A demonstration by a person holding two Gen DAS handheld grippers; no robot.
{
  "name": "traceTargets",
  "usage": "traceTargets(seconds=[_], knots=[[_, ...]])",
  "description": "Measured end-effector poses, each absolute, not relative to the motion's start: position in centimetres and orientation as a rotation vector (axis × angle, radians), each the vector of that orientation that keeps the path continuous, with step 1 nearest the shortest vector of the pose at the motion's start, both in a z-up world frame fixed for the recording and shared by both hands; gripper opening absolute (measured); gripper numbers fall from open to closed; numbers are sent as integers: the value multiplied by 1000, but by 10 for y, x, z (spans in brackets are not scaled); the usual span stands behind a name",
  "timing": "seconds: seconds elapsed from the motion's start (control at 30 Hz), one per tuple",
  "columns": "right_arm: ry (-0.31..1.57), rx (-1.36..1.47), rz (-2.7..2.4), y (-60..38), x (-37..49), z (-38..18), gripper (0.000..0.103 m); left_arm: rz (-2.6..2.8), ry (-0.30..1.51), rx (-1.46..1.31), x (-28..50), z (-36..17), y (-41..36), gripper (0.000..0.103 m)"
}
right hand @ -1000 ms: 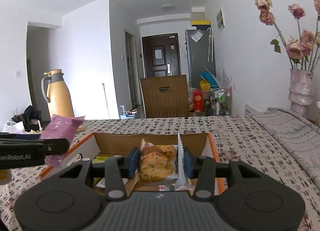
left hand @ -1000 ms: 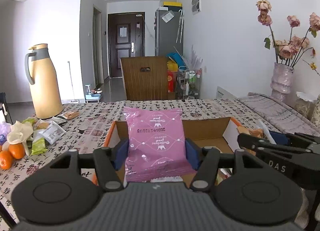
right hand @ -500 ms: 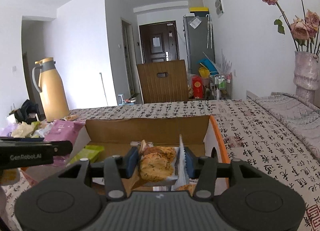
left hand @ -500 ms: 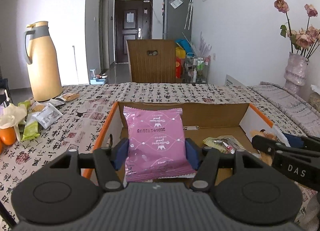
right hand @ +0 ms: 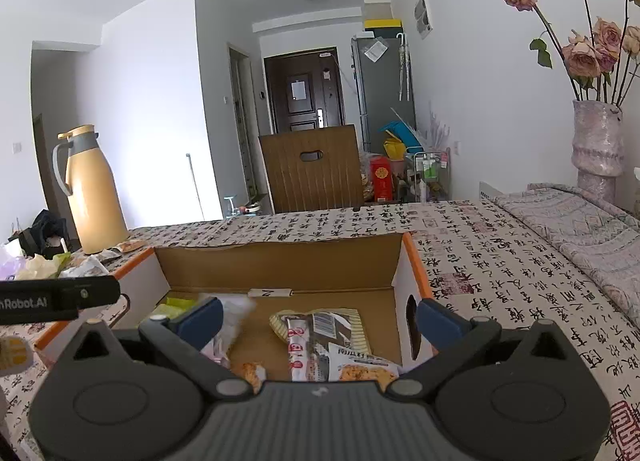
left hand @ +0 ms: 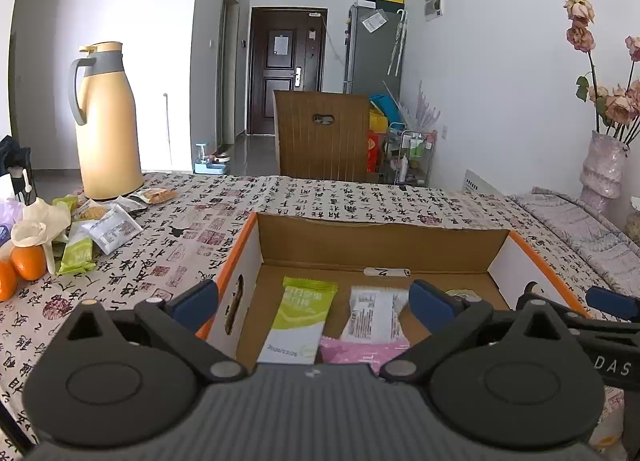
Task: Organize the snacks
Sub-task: 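Open both grippers to drop the packets into the box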
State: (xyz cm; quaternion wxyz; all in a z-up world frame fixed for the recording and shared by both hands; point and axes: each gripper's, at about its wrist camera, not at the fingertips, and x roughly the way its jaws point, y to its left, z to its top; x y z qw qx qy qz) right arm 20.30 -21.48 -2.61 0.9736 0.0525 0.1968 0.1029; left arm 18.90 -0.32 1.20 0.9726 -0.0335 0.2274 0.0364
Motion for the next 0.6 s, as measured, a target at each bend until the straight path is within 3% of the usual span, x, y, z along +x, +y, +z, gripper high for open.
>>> traceTargets(seconds=[0.6], knots=[[339,75,199,-217,176,-4,103,46,430,-84,164,33,-2,103]])
